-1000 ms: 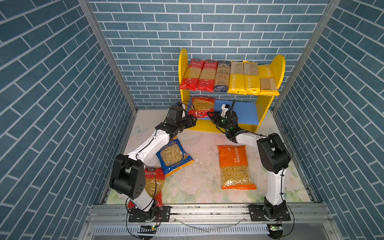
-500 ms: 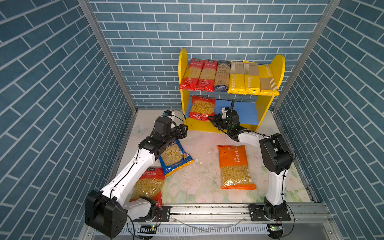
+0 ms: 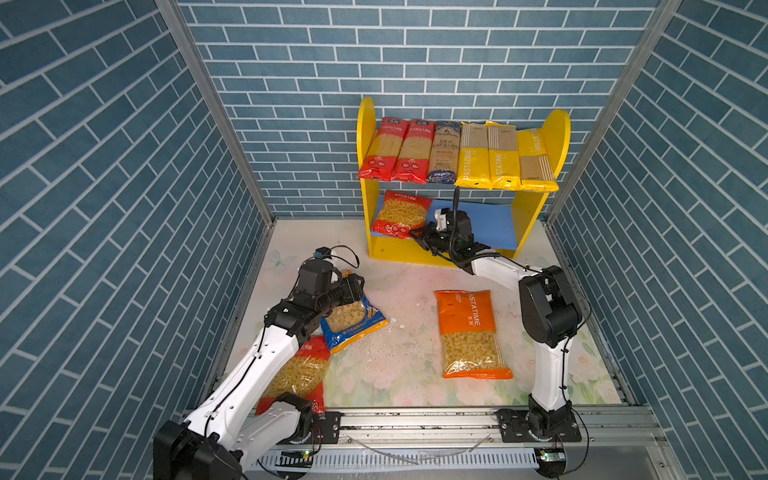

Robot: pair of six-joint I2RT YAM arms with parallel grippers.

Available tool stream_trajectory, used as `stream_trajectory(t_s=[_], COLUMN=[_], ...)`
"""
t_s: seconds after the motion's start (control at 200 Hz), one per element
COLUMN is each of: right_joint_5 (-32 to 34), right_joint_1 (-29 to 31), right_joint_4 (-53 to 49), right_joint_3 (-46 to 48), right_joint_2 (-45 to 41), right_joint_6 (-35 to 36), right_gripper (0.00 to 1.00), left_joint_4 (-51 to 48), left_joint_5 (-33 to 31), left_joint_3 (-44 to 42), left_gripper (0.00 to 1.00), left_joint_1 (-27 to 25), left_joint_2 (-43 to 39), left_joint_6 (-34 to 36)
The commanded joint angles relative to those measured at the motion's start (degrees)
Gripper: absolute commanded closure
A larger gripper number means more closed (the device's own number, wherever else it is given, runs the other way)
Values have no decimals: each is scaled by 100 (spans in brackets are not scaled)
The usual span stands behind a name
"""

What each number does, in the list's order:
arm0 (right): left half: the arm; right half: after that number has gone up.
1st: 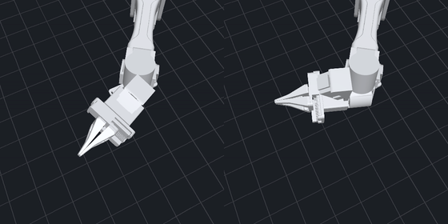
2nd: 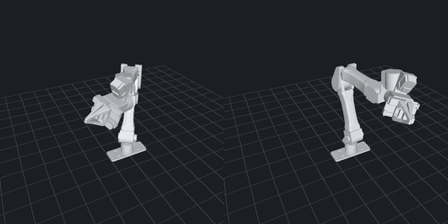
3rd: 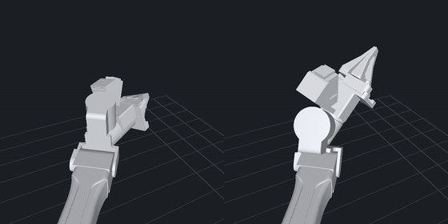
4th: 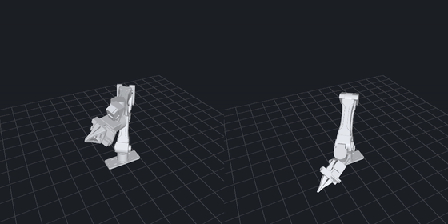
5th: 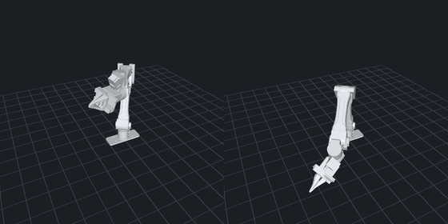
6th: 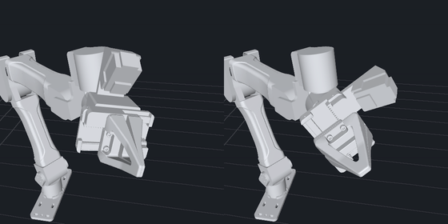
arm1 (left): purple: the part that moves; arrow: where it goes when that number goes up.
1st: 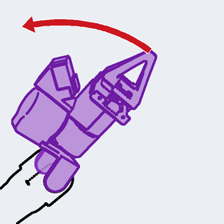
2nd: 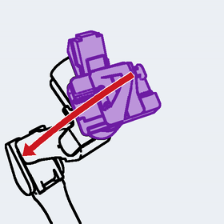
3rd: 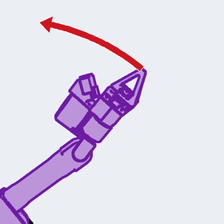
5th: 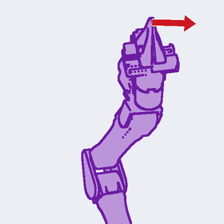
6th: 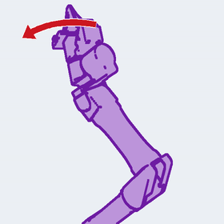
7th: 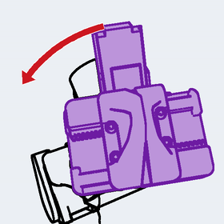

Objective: Place and organize the pasta boxes and bags onto the shelf
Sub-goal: 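Set the bag down on the lower shelf and open both grippers, then draw the left gripper back while the right reaches to the blue orecchiette bag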

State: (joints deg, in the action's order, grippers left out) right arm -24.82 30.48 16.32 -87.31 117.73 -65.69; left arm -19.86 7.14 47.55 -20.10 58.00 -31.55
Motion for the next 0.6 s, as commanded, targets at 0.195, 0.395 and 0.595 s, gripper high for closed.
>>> stream_trajectory(t_s=[0.195, 0.395, 0.595], right_joint_5=[-327, -470, -509], right_joint_1=[81, -168, -172], right_joint_4=[-947, -937, -758], right_joint_3=[-452, -250, -199], right_joint_2=[69, -155, -347], right_joint_6=[528, 606, 576], right_gripper=[100, 82, 57], left_joint_4=[-232, -323, -634], left_joint_5=[7, 72, 8], left_joint_3=[-227, -252, -226], left_gripper=[25, 25, 25], left_joint_1=[164, 217, 219], left_joint_2=[-519, -639, -904], left_joint_6=[1, -17, -29])
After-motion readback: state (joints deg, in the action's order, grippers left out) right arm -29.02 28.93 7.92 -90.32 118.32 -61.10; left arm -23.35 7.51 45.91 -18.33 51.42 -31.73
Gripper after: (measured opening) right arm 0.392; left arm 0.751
